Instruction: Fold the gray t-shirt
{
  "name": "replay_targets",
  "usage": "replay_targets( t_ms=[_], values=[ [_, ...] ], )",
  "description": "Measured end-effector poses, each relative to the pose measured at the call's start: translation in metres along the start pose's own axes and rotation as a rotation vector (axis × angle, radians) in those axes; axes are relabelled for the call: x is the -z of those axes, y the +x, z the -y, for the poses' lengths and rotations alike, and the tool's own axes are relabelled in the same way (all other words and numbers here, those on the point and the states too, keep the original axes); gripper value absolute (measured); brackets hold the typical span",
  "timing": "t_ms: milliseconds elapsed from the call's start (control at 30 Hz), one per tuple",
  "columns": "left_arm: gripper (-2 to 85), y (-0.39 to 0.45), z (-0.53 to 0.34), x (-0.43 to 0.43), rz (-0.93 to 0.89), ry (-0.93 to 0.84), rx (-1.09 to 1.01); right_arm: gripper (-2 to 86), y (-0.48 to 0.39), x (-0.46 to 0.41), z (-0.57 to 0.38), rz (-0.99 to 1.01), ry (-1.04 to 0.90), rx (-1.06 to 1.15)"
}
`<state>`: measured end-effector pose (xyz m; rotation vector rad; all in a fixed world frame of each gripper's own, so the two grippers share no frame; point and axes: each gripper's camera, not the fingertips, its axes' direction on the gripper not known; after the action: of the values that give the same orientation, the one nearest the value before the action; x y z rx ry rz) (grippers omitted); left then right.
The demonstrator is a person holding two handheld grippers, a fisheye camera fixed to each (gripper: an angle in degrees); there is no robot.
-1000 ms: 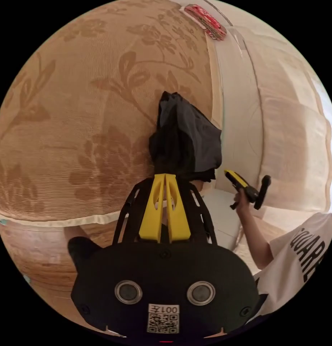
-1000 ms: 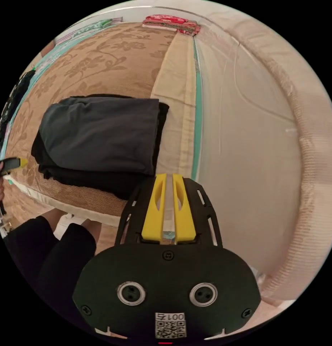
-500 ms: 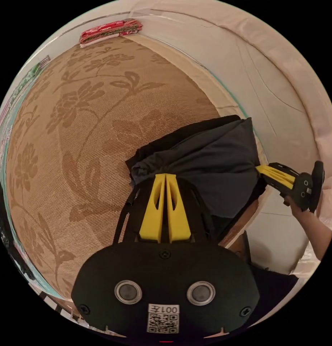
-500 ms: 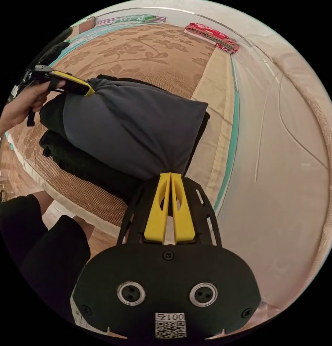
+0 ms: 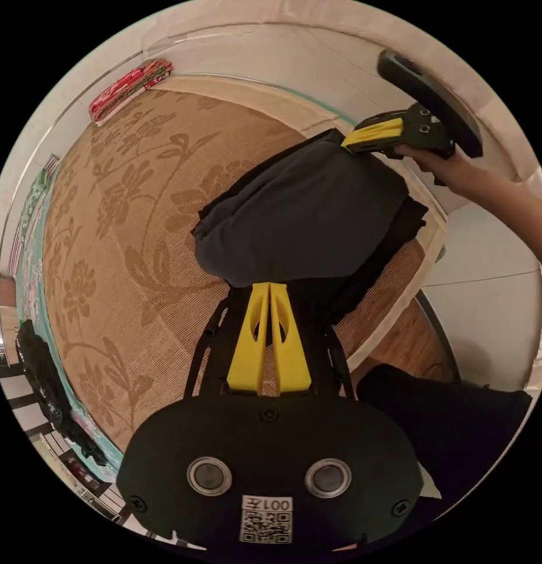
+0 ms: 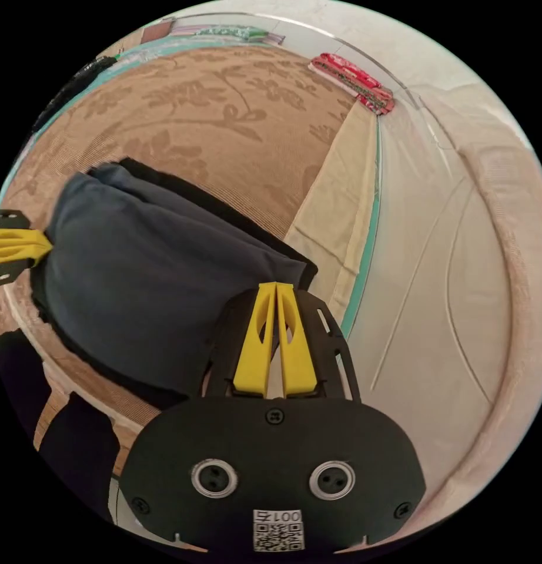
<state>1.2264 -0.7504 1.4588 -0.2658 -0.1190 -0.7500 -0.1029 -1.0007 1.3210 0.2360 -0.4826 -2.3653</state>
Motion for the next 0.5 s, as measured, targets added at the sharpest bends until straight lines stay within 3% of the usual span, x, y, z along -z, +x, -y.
replay_targets(
  t_ms=[100, 267, 300, 400, 500],
  values=[
    [-0.9, 0.002, 0.004, 0.004, -0.043, 0.039, 0.049, 0.2, 0.022, -0.004, 0.003, 0.101, 0.023, -0.056],
    [-0.9, -0.016, 0.022, 0.039, -0.093, 0.078, 0.214, 1.2, 0.042, 0.024, 0.0, 0.028, 0.065, -0.104],
    [-0.9, -0.019, 0.025, 0.043, -0.11, 0.099, 0.221, 1.7, 0.046, 0.032, -0.001, 0.089, 0.098, -0.075],
    [-0.9, -0.03, 0.048, 0.05, -0.147, 0.136, 0.142, 5.5, 0.056, 0.044, 0.009, 0.207, 0.158, 0.05],
    [-0.6, -0.032, 0.073, 0.051, -0.135, 0.097, -0.067, 8.6, 0.061, 0.046, 0.03, 0.255, 0.136, 0.262]
  ],
)
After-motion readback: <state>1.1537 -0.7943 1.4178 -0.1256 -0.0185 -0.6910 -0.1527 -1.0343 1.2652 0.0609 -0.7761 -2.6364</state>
